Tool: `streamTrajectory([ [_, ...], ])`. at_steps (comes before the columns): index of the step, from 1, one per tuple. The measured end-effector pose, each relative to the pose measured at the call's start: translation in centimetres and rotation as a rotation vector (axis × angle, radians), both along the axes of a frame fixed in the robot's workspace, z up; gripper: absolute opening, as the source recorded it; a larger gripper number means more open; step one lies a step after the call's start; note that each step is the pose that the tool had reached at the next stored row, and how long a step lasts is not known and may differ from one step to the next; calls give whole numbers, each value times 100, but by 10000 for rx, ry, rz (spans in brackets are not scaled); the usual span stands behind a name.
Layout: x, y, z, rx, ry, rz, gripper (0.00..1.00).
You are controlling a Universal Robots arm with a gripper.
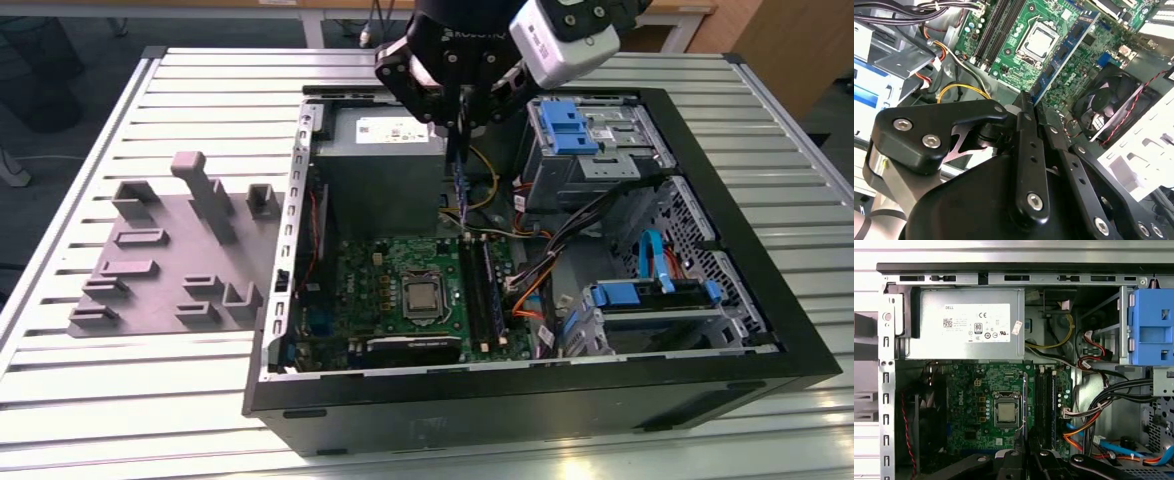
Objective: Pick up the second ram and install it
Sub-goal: 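Insert the second ram into the second slot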
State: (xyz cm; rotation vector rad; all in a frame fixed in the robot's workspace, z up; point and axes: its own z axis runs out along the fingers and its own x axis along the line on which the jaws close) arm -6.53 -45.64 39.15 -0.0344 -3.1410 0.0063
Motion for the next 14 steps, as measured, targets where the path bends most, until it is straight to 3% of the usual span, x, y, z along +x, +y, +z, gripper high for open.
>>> streamTrajectory([
  [14, 0, 0, 0, 0, 0, -109, 14],
])
